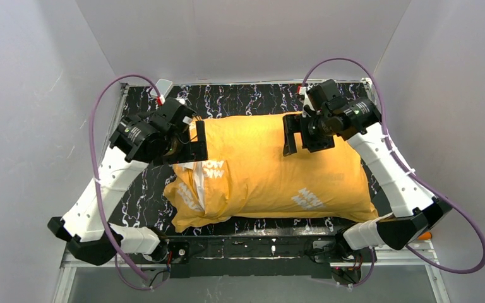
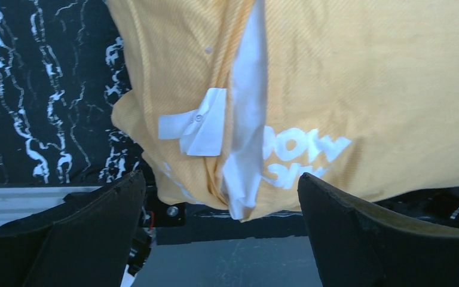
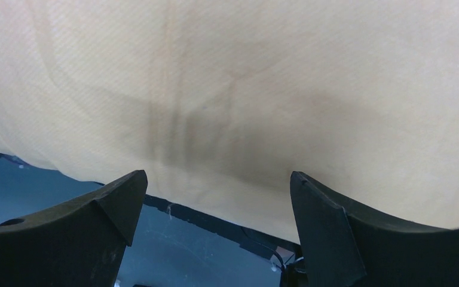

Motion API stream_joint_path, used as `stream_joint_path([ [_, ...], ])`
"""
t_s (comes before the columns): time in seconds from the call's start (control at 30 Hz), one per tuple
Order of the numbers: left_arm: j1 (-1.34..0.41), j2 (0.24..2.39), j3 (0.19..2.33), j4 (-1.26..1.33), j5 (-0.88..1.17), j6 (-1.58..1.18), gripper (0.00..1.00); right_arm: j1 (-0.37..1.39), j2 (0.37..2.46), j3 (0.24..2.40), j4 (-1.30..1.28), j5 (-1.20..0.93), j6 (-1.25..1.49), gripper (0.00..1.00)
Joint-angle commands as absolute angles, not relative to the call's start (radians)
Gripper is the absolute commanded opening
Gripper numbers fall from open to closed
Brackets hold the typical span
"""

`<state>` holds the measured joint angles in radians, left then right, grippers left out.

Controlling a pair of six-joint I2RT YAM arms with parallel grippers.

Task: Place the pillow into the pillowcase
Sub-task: Stuff the pillow into the pillowcase.

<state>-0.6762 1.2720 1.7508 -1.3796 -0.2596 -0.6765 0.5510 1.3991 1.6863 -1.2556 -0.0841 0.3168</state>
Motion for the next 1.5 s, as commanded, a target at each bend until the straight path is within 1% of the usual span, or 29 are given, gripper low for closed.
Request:
stream_joint_path([
  [0.0, -0.678, 1.296, 1.717, -1.481, -0.374, -0.637, 0.98, 0.548, 1.347, 1.676, -1.344, 0.044, 0.326, 0.98],
  [0.1, -0.677, 1.336, 1.667, -1.464, -0.383, -0.635, 0.91, 0.548, 1.332, 1.654, -1.371, 0.087, 0.33, 0.97],
  [0.13, -0.676, 1.343, 1.639, -1.44, -0.377, -0.623, 0.87, 0.548, 1.328, 1.638, -1.372, 0.096, 0.33, 0.96],
  [0.17, -0.673, 1.351, 1.616, -1.418, -0.376, -0.614, 0.79, 0.548, 1.326, 1.611, -1.369, 0.104, 0.328, 0.96],
  [0.27, -0.664, 1.397, 1.58, -1.4, -0.391, -0.61, 0.62, 0.548, 1.32, 1.532, -1.325, 0.12, 0.32, 0.94],
  [0.3, -0.662, 1.409, 1.571, -1.388, -0.382, -0.605, 0.54, 0.548, 1.319, 1.504, -1.299, 0.12, 0.318, 0.93],
  [0.33, -0.66, 1.417, 1.566, -1.37, -0.368, -0.6, 0.42, 0.548, 1.326, 1.481, -1.27, 0.114, 0.314, 0.9],
  [0.4, -0.658, 1.423, 1.564, -1.325, -0.33, -0.588, 0.24, 0.548, 1.356, 1.45, -1.211, 0.09, 0.299, 0.8],
  [0.47, -0.657, 1.421, 1.578, -1.294, -0.285, -0.572, 0.06, 0.548, 1.412, 1.471, -1.173, 0.057, 0.277, 0.64],
  [0.5, -0.656, 1.418, 1.595, -1.292, -0.267, -0.568, 0.0, 0.548, 1.442, 1.498, -1.158, 0.036, 0.269, 0.56],
  [0.63, -0.656, 1.387, 1.677, -1.268, -0.158, -0.566, 0.0, 0.552, 1.582, 1.655, -1.087, -0.122, 0.258, 0.16],
  [0.7, -0.657, 1.367, 1.719, -1.246, -0.086, -0.575, 0.0, 0.561, 1.662, 1.749, -1.068, -0.159, 0.248, 0.03],
  [0.73, -0.657, 1.355, 1.735, -1.239, -0.057, -0.593, 0.0, 0.567, 1.702, 1.805, -1.067, -0.173, 0.241, 0.01],
  [0.83, -0.658, 1.303, 1.722, -1.176, 0.055, -0.66, 0.0, 0.588, 1.827, 1.974, -1.067, -0.219, 0.227, 0.01],
  [0.97, -0.663, 1.208, 1.598, -1.018, 0.199, -0.74, 0.0, 0.611, 1.961, 2.231, -1.087, -0.253, 0.23, 0.01],
  [1.07, -0.683, 1.181, 1.549, -1.023, 0.203, -0.713, 0.0, 0.611, 1.983, 2.306, -1.08, -0.235, 0.25, 0.01],
  [1.1, -0.691, 1.17, 1.537, -1.031, 0.193, -0.699, 0.04, 0.611, 1.971, 2.296, -1.071, -0.219, 0.253, 0.01],
  [1.13, -0.699, 1.155, 1.525, -1.034, 0.184, -0.687, 0.18, 0.611, 1.947, 2.272, -1.06, -0.199, 0.255, 0.12],
  [1.17, -0.702, 1.14, 1.516, -1.039, 0.17, -0.676, 0.35, 0.611, 1.907, 2.232, -1.048, -0.172, 0.258, 0.24],
  [1.2, -0.703, 1.126, 1.512, -1.048, 0.149, -0.671, 0.47, 0.609, 1.865, 2.181, -1.033, -0.147, 0.261, 0.34],
  [1.23, -0.702, 1.113, 1.511, -1.06, 0.126, -0.663, 0.58, 0.606, 1.818, 2.121, -1.019, -0.124, 0.266, 0.48],
  [1.27, -0.702, 1.103, 1.516, -1.08, 0.098, -0.655, 0.67, 0.597, 1.771, 2.05, -1.002, -0.098, 0.279, 0.61],
  [1.3, -0.703, 1.096, 1.524, -1.097, 0.07, -0.644, 0.75, 0.586, 1.716, 1.977, -0.984, -0.079, 0.296, 0.72],
  [1.33, -0.702, 1.093, 1.532, -1.115, 0.033, -0.633, 0.86, 0.568, 1.664, 1.893, -0.968, -0.072, 0.315, 0.8],
  [1.37, -0.701, 1.096, 1.544, -1.137, 0.017, -0.623, 0.91, 0.547, 1.616, 1.811, -0.947, -0.081, 0.335, 0.85],
  [1.47, -0.701, 1.131, 1.581, -1.2, -0.071, -0.617, 0.95, 0.45, 1.482, 1.549, -0.896, -0.173, 0.4, 0.92],
])
